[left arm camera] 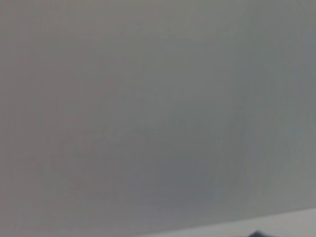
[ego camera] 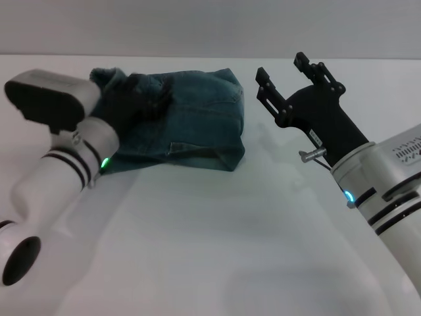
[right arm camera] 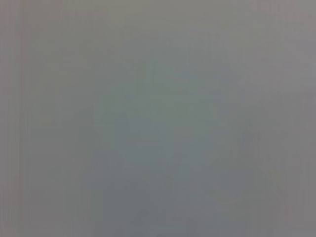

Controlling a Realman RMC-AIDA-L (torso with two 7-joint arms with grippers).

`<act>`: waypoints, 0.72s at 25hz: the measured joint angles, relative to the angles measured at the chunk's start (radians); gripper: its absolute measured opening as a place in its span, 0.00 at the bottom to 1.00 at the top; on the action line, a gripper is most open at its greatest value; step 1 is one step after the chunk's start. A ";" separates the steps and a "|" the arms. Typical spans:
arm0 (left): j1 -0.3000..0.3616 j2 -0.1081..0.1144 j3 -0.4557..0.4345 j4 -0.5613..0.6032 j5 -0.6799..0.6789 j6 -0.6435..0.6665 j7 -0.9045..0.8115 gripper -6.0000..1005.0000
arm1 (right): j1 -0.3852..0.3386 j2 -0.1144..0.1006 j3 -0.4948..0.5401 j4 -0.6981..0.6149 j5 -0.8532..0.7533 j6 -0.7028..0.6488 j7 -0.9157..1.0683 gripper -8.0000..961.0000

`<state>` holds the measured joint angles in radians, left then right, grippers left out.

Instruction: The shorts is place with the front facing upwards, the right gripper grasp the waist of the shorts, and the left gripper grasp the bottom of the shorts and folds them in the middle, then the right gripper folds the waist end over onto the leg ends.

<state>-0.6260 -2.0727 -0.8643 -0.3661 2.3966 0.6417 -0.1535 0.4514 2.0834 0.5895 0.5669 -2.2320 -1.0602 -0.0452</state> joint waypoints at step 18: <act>0.205 0.019 -0.056 -0.252 0.035 0.080 0.050 0.73 | 0.006 -0.003 -0.001 0.005 -0.002 0.018 0.054 0.72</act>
<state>-0.4209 -2.0538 -0.9201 -0.6184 2.4320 0.7220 -0.1035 0.4575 2.0804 0.5885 0.5720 -2.2337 -1.0426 0.0093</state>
